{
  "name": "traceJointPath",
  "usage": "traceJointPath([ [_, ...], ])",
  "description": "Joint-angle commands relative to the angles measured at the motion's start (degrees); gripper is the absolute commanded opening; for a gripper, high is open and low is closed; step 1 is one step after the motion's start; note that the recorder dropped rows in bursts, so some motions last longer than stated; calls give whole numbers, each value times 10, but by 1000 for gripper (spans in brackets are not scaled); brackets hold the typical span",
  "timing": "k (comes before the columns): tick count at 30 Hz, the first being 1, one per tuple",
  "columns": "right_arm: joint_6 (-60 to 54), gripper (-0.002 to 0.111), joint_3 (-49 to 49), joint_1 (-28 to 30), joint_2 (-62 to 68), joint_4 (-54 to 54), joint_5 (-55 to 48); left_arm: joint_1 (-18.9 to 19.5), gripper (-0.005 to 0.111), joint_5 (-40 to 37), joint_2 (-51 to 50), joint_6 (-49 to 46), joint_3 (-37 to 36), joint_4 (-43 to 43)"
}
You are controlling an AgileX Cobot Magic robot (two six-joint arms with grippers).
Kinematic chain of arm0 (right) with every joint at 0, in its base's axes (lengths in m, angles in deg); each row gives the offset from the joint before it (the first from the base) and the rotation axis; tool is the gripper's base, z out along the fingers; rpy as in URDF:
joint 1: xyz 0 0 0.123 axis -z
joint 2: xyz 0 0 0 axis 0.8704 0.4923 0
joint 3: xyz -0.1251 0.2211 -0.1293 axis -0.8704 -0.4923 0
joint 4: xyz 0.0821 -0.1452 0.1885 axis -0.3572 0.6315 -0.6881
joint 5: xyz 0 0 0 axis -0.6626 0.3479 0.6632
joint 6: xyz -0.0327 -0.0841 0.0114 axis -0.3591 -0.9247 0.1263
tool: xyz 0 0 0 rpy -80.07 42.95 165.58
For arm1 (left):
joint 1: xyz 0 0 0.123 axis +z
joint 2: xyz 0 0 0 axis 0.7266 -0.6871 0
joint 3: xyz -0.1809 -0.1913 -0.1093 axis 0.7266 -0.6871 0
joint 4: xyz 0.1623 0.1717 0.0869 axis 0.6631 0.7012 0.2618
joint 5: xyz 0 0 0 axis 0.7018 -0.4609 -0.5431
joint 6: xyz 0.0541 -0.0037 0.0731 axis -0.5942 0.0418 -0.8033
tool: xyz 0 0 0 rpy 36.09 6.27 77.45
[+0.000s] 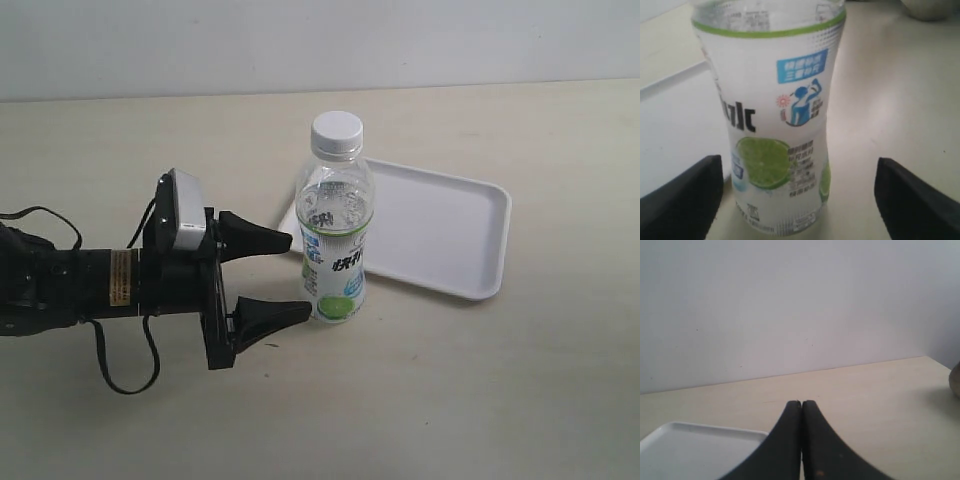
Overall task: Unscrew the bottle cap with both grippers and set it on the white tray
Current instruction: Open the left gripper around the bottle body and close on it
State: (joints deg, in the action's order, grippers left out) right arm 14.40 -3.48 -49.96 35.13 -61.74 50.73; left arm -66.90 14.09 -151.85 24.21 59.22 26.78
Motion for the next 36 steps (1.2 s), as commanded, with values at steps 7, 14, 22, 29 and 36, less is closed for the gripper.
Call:
traceJointPath([
  [7, 0, 0, -2, -2, -4, 1, 1, -44, 80, -12, -15, -15, 31, -55],
  [14, 0, 0, -2, -2, -4, 1, 1, -62, 80, -30, -23, -14, 54, -62],
  [22, 0, 0, -2, -2, -4, 1, 1, -67, 80, -40, -23, -13, 64, -99],
  [29, 0, 0, -2, -2, -4, 1, 1, -67, 80, -41, -23, 2, 64, -101],
  [36, 0, 0, -2, -2, -4, 1, 1, -67, 80, -41, -23, 8, 64, -134],
])
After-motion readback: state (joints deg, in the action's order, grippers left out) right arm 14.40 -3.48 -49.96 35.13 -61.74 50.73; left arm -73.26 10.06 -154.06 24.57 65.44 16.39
